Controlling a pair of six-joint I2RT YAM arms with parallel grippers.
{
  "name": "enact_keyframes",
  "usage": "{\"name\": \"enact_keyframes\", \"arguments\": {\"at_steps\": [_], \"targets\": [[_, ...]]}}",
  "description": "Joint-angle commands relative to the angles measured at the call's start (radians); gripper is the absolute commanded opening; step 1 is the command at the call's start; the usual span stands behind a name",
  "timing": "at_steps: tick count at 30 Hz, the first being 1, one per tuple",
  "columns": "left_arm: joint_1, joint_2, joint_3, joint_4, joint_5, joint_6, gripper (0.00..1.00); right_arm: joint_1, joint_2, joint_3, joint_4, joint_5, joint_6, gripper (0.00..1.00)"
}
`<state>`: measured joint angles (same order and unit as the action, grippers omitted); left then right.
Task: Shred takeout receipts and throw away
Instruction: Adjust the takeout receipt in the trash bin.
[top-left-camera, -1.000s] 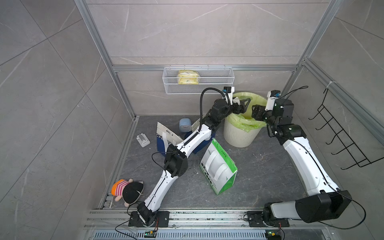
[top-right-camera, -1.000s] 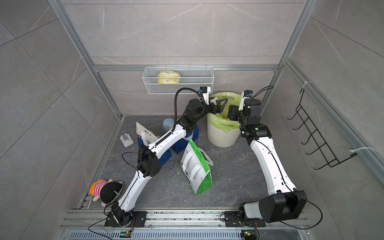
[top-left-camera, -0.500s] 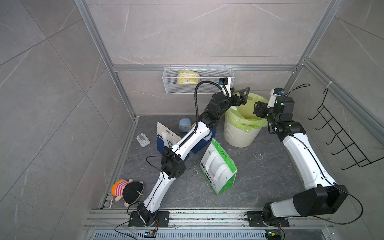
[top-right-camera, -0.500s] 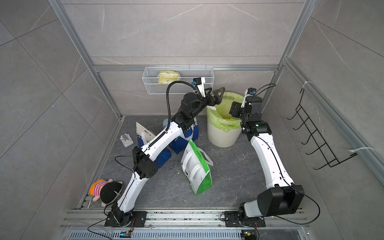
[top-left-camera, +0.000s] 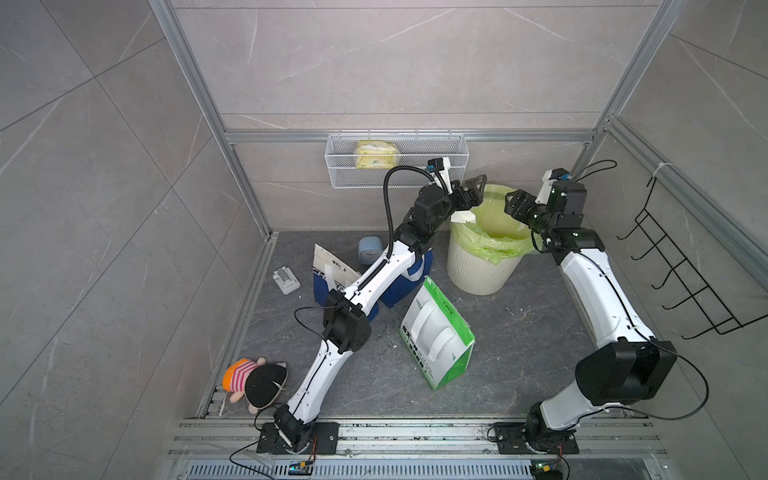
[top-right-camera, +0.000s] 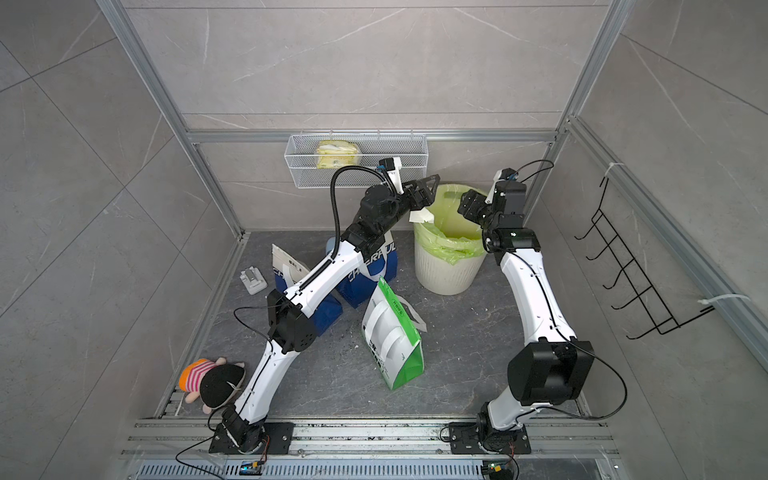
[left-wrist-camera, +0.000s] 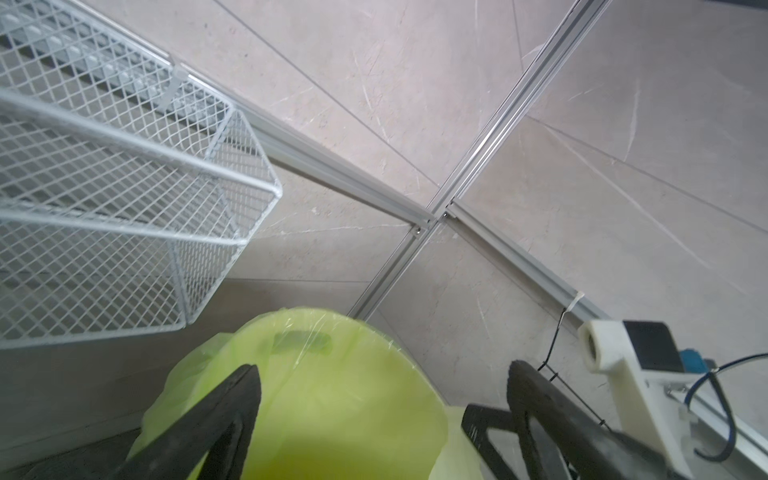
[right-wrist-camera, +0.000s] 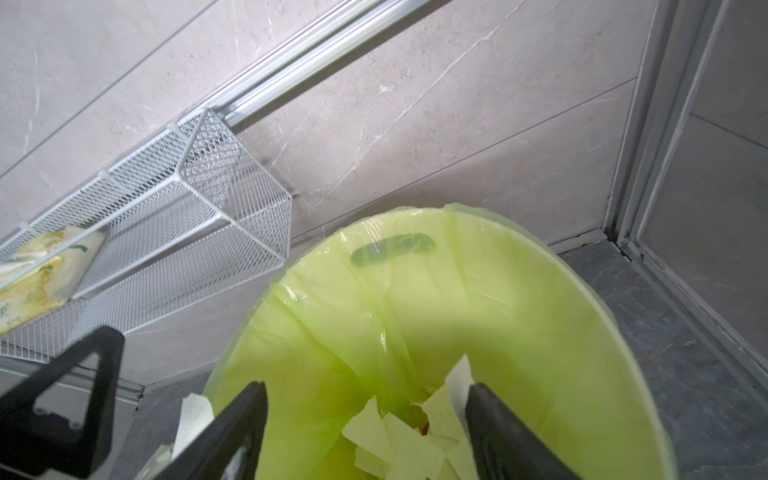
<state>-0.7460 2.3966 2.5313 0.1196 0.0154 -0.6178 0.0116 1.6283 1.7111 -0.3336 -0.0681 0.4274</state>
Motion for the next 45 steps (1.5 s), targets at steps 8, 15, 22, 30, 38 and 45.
{"name": "enact_keyframes", "arguments": {"at_steps": [8,15,22,30,38,45], "targets": [[-0.002,-0.357,-0.264,-0.175,-0.086,0.037,0.95,0.002,0.035,0.075,-0.176,0.131,-0.062,0.81],[0.007,-0.373,-0.287,-0.235,-0.061,-0.118,0.94,-0.007,0.079,0.154,-0.203,-0.052,0.034,0.82],[0.029,-0.315,-0.215,-0.330,-0.002,-0.225,0.92,-0.007,0.014,0.110,-0.189,0.015,0.006,0.82],[0.034,-0.311,-0.237,-0.369,0.026,-0.316,0.92,-0.006,-0.073,0.050,-0.165,-0.035,0.000,0.82],[0.035,-0.274,-0.234,-0.383,0.060,-0.389,0.80,-0.007,-0.170,0.006,-0.175,-0.038,0.000,0.81],[0.034,-0.238,-0.210,-0.414,0.058,-0.408,0.75,-0.007,-0.266,-0.061,-0.181,-0.055,-0.019,0.81]]}}
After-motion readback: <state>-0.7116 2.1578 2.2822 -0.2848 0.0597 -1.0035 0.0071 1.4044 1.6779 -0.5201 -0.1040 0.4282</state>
